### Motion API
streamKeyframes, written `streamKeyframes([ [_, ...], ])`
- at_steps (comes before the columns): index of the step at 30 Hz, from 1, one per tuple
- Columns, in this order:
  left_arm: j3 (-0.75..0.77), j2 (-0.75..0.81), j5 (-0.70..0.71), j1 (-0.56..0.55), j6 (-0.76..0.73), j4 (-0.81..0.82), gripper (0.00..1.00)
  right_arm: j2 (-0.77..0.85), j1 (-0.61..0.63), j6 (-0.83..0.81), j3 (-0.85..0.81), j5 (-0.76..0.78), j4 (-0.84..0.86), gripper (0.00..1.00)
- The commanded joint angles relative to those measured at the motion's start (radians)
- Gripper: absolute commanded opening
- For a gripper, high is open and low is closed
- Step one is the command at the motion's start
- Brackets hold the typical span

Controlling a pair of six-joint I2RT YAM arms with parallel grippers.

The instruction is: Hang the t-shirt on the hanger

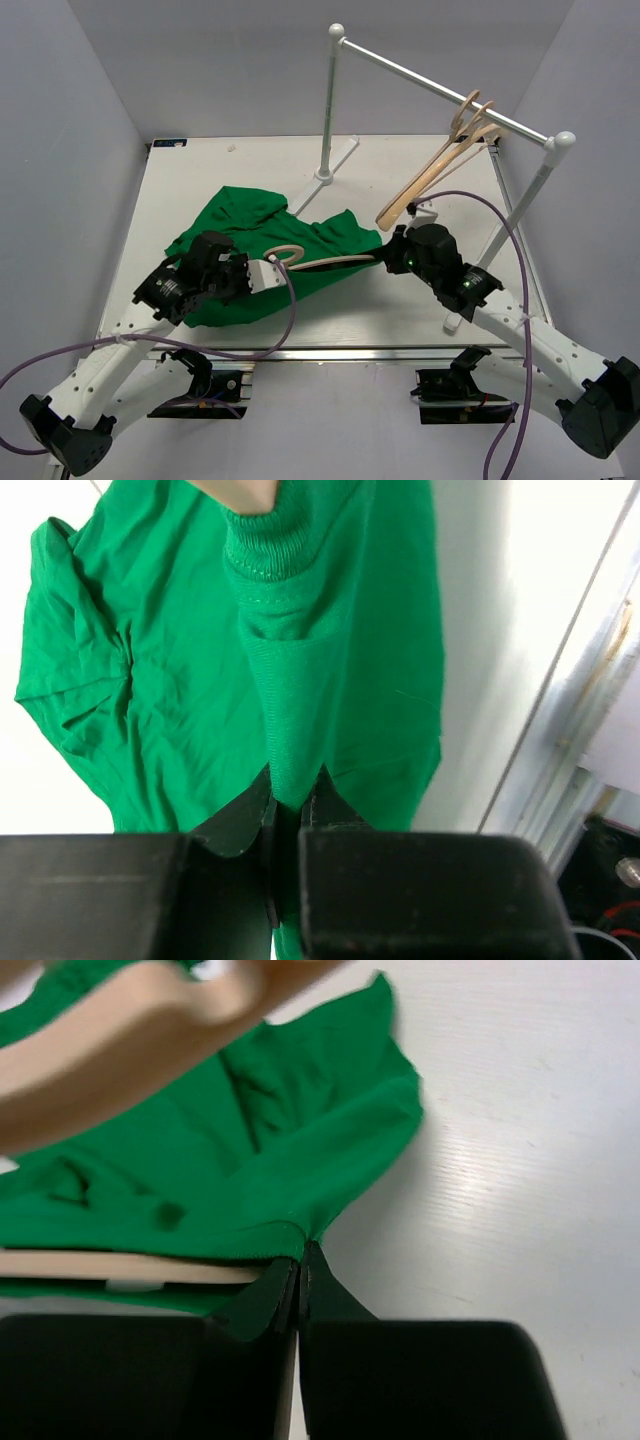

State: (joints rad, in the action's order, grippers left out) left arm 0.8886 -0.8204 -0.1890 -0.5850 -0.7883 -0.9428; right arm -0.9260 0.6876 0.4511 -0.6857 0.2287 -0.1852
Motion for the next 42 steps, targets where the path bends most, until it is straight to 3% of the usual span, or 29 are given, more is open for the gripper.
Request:
streamKeyframes([
  [1, -0.022, -0.019, 0.052, 0.005, 0.020, 0.064, 0.00, -0.036, -0.005, -0.084, -0.102, -0.185, -0.029, 0.00],
  [5, -0.022, -0.068, 0.051, 0.005, 0.034, 0.104, 0.00, -0.094, 0.030, -0.124, -0.170, -0.308, -0.034, 0.00],
  [9, -0.025, -0.132, 0.002, 0.005, 0.049, 0.137, 0.00, -0.151, 0.139, -0.207, -0.233, -0.332, -0.016, 0.00],
  [17, -0.010, -0.210, -0.038, 0.005, 0.093, 0.202, 0.00, -0.358, 0.216, -0.163, -0.357, -0.422, 0.090, 0.00],
  [23, -0.023, -0.214, 0.014, 0.005, 0.135, 0.239, 0.00, -0.358, 0.217, -0.071, -0.342, -0.182, 0.052, 0.00],
  [24, -0.022, -0.214, 0.019, 0.005, 0.132, 0.237, 0.00, -0.350, 0.217, -0.071, -0.313, -0.171, 0.053, 0.23],
  [29, -0.011, -0.233, -0.001, 0.005, 0.103, 0.205, 0.00, -0.298, 0.217, -0.273, -0.284, -0.317, 0.035, 0.47],
  [30, -0.013, -0.233, -0.006, 0.005, 0.090, 0.200, 0.00, -0.290, 0.217, -0.361, -0.282, -0.340, 0.032, 0.63],
  [33, -0.017, -0.230, -0.023, 0.005, 0.072, 0.197, 0.00, -0.269, 0.214, -0.480, -0.302, -0.319, 0.024, 0.83],
  [38, -0.042, -0.200, -0.040, 0.005, 0.066, 0.210, 0.00, -0.260, 0.161, -0.505, -0.403, -0.299, -0.046, 0.85],
  [42, -0.048, -0.184, -0.043, 0.005, 0.047, 0.199, 0.00, -0.257, 0.132, -0.733, -0.425, -0.419, -0.186, 0.85],
])
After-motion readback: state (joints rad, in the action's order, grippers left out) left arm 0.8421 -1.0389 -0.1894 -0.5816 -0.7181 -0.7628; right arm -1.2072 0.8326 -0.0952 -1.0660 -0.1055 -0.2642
